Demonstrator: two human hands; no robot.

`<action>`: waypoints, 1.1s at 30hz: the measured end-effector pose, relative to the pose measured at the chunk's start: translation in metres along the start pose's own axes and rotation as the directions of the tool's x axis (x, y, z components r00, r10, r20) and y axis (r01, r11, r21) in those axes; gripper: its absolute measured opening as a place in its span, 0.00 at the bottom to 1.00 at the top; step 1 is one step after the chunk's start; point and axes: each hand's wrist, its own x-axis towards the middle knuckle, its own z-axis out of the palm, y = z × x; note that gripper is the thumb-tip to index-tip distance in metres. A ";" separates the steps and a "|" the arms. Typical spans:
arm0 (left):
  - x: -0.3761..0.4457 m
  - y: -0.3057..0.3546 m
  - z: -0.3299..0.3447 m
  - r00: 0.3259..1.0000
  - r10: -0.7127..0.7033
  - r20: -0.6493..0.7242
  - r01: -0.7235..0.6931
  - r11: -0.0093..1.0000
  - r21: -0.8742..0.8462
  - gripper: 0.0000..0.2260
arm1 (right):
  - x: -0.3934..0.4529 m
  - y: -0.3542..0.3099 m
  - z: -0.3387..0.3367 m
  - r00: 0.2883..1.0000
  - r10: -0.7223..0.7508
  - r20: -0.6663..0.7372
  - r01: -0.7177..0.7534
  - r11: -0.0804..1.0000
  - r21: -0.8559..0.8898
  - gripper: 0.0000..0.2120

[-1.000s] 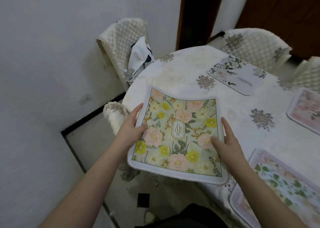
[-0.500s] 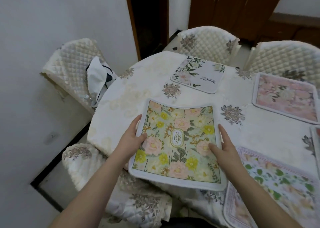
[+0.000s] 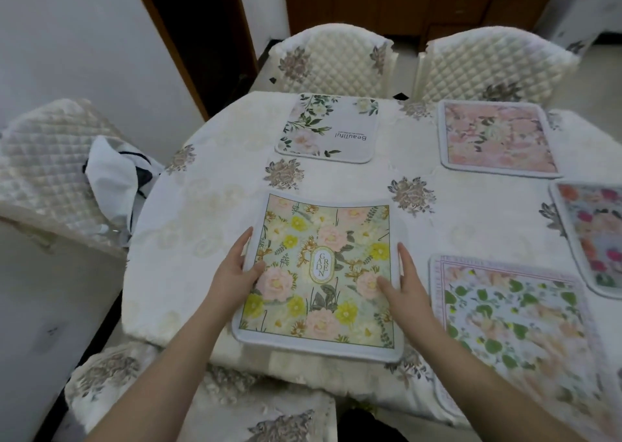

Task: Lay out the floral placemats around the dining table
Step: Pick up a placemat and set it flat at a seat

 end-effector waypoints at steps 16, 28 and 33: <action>0.024 -0.088 -0.043 0.978 0.085 0.188 -0.080 0.996 -0.036 0.29 | -0.061 0.014 0.091 0.957 0.190 -0.221 -0.177 0.981 0.076 0.23; 0.037 -0.116 -0.060 0.974 0.058 0.219 -0.047 0.997 -0.058 0.29 | -0.055 0.013 0.120 0.936 0.182 -0.300 -0.220 0.971 -0.096 0.20; 0.045 -0.122 -0.044 0.974 0.031 0.227 -0.009 0.995 -0.099 0.28 | -0.037 0.022 0.116 0.922 0.186 -0.338 -0.241 0.962 -0.127 0.20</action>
